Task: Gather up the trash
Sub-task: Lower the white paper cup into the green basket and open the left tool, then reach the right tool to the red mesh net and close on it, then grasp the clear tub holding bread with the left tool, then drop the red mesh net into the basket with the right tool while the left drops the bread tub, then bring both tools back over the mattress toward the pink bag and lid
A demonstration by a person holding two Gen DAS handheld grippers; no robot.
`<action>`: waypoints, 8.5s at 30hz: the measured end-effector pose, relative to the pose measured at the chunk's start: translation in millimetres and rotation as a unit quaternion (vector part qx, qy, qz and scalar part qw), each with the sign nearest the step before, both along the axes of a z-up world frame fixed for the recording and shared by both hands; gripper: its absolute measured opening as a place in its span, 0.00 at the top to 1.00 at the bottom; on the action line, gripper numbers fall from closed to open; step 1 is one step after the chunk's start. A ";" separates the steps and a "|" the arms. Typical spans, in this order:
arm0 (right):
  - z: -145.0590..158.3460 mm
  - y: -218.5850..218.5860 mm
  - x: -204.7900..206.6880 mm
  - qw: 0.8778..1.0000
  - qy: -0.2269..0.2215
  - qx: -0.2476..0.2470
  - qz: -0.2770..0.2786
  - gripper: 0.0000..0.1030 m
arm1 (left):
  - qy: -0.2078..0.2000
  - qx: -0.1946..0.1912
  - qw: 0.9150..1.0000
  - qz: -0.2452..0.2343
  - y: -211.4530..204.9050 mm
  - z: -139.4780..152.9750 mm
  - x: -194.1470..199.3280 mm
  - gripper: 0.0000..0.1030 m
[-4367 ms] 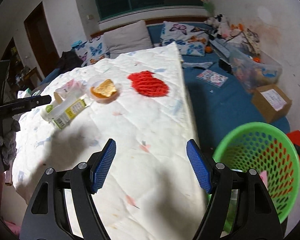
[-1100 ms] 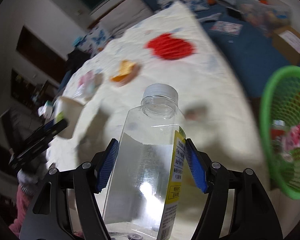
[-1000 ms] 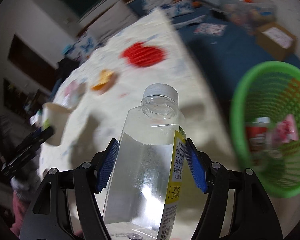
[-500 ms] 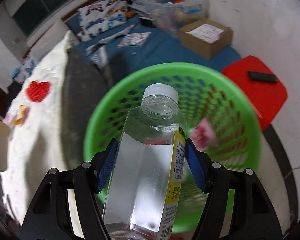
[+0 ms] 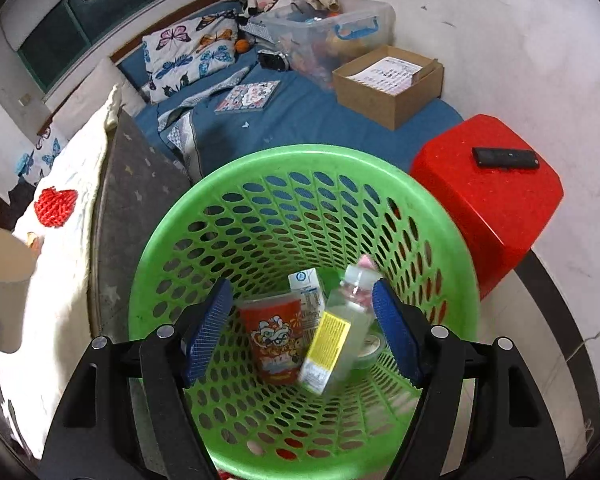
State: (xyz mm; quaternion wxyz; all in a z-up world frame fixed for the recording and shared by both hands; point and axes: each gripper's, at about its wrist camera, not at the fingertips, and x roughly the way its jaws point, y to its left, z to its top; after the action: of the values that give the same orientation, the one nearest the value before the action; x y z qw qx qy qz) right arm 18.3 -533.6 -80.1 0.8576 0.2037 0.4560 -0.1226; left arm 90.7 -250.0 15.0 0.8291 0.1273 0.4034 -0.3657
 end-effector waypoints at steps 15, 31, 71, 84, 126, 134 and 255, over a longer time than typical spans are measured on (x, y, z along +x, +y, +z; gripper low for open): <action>28.0 0.1 -54.4 0.999 -0.037 -0.021 0.000 0.27 | 0.032 0.006 0.998 -0.057 -86.3 -26.4 -15.8 0.41; 31.5 1.8 -69.7 0.999 -0.048 -0.003 -0.001 0.27 | 0.049 -0.010 0.998 -0.043 -85.1 -30.1 -14.2 0.28; 59.8 247.1 157.9 0.953 -0.092 -0.022 0.287 0.20 | 0.011 -0.015 0.967 0.254 222.7 -16.4 63.9 0.30; 28.8 272.5 228.6 0.953 -0.077 -0.055 0.288 0.28 | 0.021 -0.007 0.974 0.227 214.7 -35.4 116.2 0.36; 14.7 272.7 241.6 0.949 -0.086 -0.048 0.300 0.37 | 0.054 0.001 0.983 0.177 176.5 -64.7 192.6 0.33; 13.6 270.3 240.8 0.948 -0.087 -0.044 0.302 0.37 | 0.066 -0.020 0.982 0.174 181.2 -64.3 204.9 0.54; 74.3 143.5 14.8 0.976 -0.130 -0.054 0.166 0.20 | 0.000 -0.058 0.991 0.124 107.2 -2.7 25.7 0.42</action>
State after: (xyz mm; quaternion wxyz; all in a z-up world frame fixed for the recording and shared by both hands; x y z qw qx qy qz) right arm 33.0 -390.1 -5.8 0.9276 0.0926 0.3612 0.0250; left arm 116.5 -142.8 12.3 0.8737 0.0281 0.3946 -0.2832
